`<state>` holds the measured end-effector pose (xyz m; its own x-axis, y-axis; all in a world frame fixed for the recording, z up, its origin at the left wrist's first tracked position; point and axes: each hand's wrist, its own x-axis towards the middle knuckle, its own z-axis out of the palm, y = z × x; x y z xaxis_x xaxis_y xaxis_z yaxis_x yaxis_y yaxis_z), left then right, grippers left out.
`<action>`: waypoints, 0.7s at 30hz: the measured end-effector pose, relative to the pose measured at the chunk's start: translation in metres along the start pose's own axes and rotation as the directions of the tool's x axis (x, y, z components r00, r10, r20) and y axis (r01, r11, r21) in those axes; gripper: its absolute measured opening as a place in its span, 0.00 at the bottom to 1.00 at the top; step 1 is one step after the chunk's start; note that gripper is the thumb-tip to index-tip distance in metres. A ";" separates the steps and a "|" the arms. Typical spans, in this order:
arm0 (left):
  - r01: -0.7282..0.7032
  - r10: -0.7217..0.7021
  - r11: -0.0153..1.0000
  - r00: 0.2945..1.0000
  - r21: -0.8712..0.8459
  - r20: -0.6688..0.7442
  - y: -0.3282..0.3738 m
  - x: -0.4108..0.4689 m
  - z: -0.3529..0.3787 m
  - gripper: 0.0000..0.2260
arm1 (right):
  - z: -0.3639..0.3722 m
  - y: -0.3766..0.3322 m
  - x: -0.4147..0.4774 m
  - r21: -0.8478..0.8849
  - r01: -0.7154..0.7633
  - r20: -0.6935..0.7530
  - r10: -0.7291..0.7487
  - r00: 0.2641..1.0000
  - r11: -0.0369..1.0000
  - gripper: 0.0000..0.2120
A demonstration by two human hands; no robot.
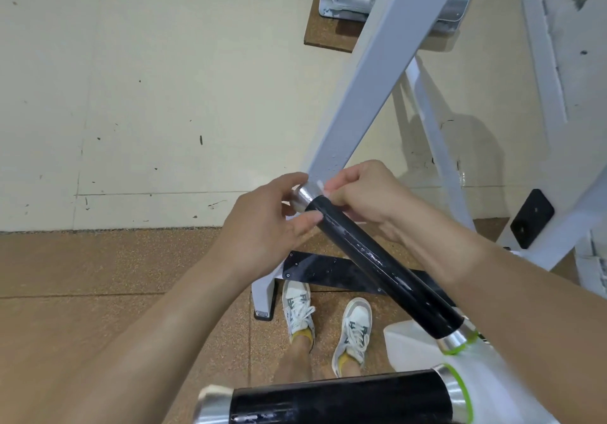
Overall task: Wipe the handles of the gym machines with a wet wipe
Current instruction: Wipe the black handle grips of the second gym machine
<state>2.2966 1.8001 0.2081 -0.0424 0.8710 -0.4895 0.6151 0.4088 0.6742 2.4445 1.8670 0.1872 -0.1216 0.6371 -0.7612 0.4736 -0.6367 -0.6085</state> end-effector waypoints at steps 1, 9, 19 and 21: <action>0.005 -0.005 1.000 1.000 -0.019 0.006 -0.002 0.002 -0.002 0.22 | -0.001 0.001 0.000 -0.019 -0.032 0.030 0.033 0.999 0.999 0.04; 0.097 -0.075 0.950 0.994 -0.298 0.083 -0.010 0.016 0.000 0.12 | 0.011 0.006 -0.009 0.019 0.082 -0.183 -0.077 0.980 0.996 0.05; -0.186 0.220 0.968 0.951 -0.168 0.215 -0.005 0.022 -0.009 0.18 | 0.027 0.004 -0.034 -0.413 0.549 -0.076 -0.629 0.774 0.726 0.05; -0.298 0.300 0.954 0.952 -0.036 0.067 -0.017 0.015 -0.005 0.19 | 0.024 0.006 -0.036 -0.425 0.588 -0.043 -0.664 0.746 0.688 0.05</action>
<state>2.2814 1.8079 0.1925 0.1969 0.9332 -0.3007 0.5713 0.1400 0.8087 2.4308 1.8299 0.2061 -0.3676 0.9172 -0.1539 0.6253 0.1212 -0.7709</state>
